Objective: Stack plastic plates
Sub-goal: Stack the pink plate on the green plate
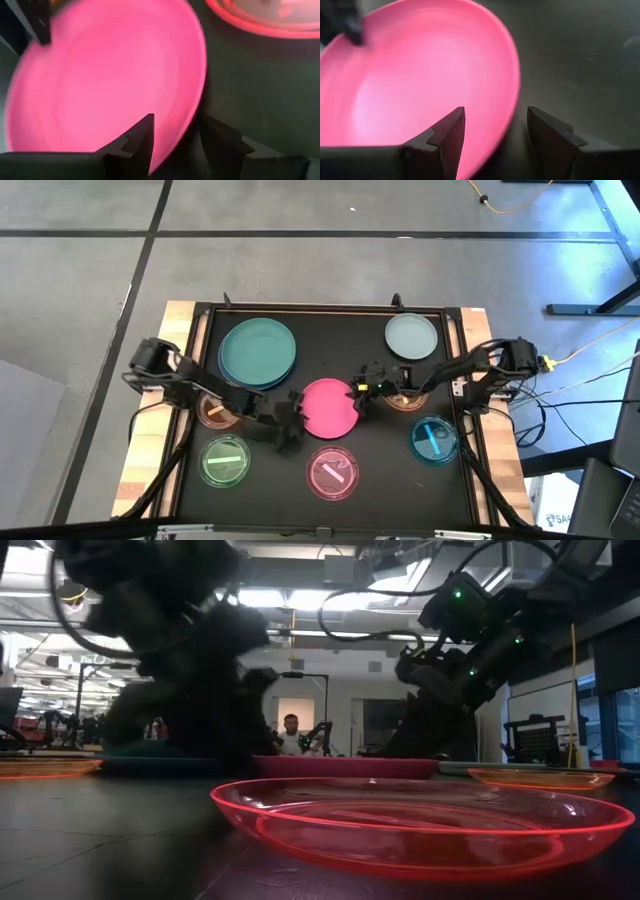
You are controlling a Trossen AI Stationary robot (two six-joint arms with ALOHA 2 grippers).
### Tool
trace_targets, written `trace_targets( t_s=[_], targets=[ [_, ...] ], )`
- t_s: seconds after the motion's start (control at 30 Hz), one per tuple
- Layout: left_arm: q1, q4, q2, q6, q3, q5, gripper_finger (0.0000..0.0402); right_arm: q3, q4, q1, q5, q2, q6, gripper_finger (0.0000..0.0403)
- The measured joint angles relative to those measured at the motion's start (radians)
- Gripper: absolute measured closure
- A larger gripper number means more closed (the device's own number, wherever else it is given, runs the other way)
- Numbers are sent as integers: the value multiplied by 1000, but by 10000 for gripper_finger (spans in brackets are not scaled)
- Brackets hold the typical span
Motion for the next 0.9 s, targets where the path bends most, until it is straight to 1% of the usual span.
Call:
trace_targets(
  t_s=[0.1, 0.2, 0.27, 0.4, 0.47, 0.6, 0.67, 0.8, 0.9],
  targets=[
    [9, -63, 56, 21, 72, 12, 253, 0, 17, 33, 3, 0, 2, 198],
    [9, -112, 87, 35, 124, 19, 272, 0, 22, 66, 29, 0, 20, 198],
    [7, -142, 91, 37, 143, 22, 298, -1, 18, 90, 65, 0, 31, 198],
    [-9, -153, 91, 57, 155, 22, 367, -1, -20, 140, 124, -11, 30, 198],
    [-18, -146, 75, 52, 157, 8, 388, -1, -62, 167, 153, -37, 31, 198],
    [-34, -194, 16, -43, 155, -66, 384, 0, -157, 236, 232, -121, 38, 198],
    [-44, -238, -41, -88, 154, -106, 384, -1, -208, 274, 278, -174, 38, 198],
    [-50, -382, -165, -174, 154, -204, 392, -1, -234, 328, 359, -241, 37, 198],
    [-44, -490, -255, -238, 154, -302, 394, -1, -223, 334, 369, -245, 25, 198]
  ],
)
